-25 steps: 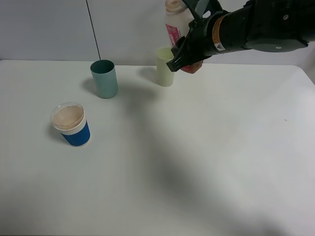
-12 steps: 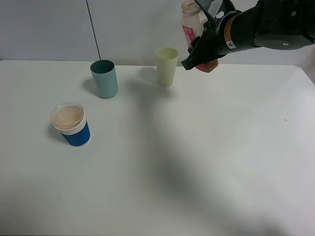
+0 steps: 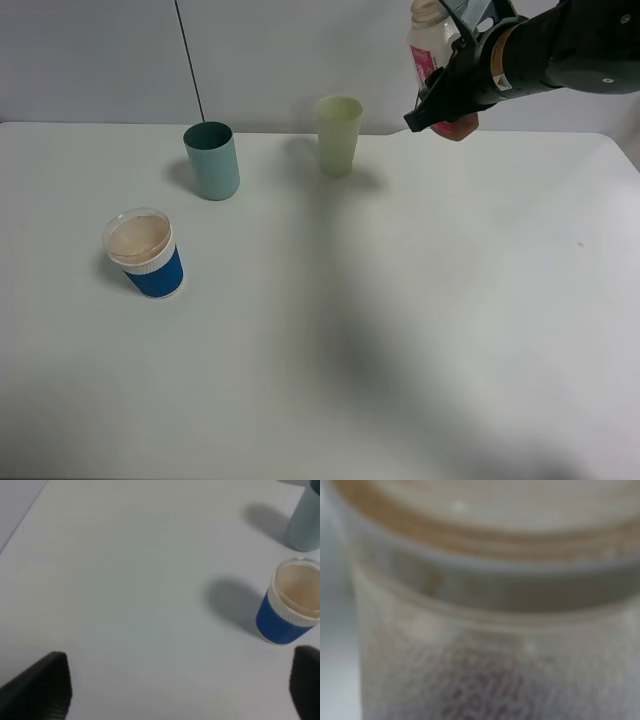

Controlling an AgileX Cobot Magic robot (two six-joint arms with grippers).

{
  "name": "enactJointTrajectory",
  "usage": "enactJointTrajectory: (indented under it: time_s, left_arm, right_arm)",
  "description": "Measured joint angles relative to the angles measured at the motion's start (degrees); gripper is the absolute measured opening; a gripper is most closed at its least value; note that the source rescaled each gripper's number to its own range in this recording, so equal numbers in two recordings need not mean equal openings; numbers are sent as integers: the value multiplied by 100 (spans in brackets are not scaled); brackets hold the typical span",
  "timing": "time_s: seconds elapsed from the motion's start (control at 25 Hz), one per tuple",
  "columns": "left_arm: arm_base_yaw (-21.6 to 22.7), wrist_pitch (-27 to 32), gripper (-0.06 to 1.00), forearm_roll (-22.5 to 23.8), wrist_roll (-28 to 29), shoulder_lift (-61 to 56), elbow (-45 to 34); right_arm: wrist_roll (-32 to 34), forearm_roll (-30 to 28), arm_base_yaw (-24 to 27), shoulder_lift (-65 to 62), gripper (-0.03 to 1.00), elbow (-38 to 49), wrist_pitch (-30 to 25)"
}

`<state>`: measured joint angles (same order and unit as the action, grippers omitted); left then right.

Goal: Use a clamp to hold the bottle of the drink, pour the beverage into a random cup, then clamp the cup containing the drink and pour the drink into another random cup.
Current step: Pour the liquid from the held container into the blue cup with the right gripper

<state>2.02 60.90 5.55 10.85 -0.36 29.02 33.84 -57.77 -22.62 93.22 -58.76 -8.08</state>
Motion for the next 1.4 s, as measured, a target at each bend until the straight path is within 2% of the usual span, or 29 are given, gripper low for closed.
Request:
enactJointTrajectory:
  time_s: [0.48,0.88,1.4]
  left_arm:
    - [0,0,62,0,0,0,0]
    - [0,0,62,0,0,0,0]
    - [0,0,62,0,0,0,0]
  right_arm:
    - [-122,0,390,14,2,-42,0]
    - [-169,0,410,764,2,-1039,-81]
    - [-613,0,416,1427,2,-1783,-508]
